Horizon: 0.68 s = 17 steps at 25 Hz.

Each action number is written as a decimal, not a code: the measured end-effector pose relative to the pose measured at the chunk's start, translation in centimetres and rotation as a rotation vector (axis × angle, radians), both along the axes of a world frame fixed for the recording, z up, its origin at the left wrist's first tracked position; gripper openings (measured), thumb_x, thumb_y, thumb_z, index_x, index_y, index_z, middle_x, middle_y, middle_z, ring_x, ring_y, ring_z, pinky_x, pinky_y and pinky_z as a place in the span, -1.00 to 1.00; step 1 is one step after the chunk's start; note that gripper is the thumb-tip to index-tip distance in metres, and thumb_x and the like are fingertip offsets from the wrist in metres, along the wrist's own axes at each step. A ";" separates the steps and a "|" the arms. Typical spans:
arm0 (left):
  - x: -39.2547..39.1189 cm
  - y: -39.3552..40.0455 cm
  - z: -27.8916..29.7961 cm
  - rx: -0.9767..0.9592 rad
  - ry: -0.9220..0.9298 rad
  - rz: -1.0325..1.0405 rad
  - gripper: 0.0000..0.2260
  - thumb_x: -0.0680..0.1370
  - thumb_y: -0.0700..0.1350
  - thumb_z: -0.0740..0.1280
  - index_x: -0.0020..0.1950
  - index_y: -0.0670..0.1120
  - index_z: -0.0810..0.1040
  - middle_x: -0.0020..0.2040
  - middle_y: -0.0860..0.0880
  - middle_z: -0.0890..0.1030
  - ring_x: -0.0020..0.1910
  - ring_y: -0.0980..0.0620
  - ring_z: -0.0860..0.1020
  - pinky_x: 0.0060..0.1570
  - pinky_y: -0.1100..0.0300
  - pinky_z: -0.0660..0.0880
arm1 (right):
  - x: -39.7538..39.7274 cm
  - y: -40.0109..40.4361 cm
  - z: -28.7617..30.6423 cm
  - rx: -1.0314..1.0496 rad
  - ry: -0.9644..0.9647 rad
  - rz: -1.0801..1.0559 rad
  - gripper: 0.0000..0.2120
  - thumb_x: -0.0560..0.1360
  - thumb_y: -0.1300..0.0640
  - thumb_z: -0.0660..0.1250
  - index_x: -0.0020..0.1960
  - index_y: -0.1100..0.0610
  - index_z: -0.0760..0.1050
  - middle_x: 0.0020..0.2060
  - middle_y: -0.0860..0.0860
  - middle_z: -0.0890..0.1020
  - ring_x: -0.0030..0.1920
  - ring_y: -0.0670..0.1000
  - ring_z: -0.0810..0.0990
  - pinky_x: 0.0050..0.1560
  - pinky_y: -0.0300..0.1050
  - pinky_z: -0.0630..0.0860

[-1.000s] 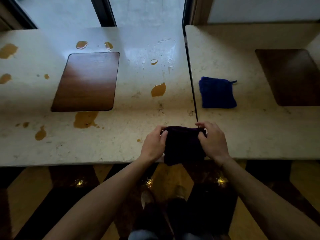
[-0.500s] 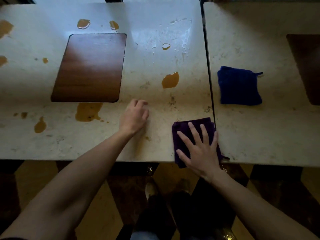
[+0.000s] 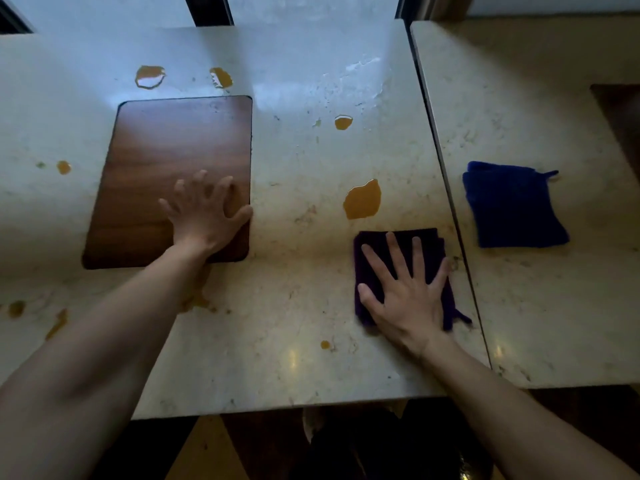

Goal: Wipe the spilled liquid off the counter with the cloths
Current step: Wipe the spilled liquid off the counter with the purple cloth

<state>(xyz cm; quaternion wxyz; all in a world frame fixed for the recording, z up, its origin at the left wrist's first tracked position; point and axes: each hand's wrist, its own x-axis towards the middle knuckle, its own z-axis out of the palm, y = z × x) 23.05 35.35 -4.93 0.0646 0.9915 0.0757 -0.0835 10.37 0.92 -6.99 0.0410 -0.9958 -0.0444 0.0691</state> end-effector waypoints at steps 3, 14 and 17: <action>2.4 0.2 -0.6 0.023 -0.037 0.014 -0.37 0.45 0.45 0.00 0.46 0.23 0.18 0.56 -0.07 0.05 0.49 -0.38 0.01 0.29 -0.56 -0.08 | 4.3 0.9 -0.1 0.008 -0.043 0.011 -0.36 0.51 -0.35 -0.12 0.56 -0.26 -0.14 0.60 -0.02 -0.13 0.56 0.20 -0.22 0.35 0.54 -0.21; 3.9 0.0 -1.5 0.070 -0.023 0.025 -0.32 0.46 0.41 0.00 0.51 0.14 0.23 0.54 -0.16 0.17 0.47 -0.41 0.12 0.26 -0.57 0.05 | 24.7 1.9 0.0 -0.004 -0.110 0.125 -0.39 0.50 -0.36 0.01 0.53 -0.33 0.03 0.59 -0.09 0.03 0.56 0.24 -0.10 0.33 0.58 -0.16; 4.1 -0.1 -1.2 0.081 0.021 0.029 -0.29 0.46 0.44 -0.05 0.51 0.12 0.27 0.54 -0.17 0.19 0.47 -0.40 0.14 0.26 -0.56 0.08 | 31.3 2.1 0.2 -0.008 -0.065 0.125 -0.39 0.49 -0.39 -0.08 0.52 -0.37 -0.10 0.59 -0.13 -0.10 0.55 0.23 -0.24 0.33 0.57 -0.24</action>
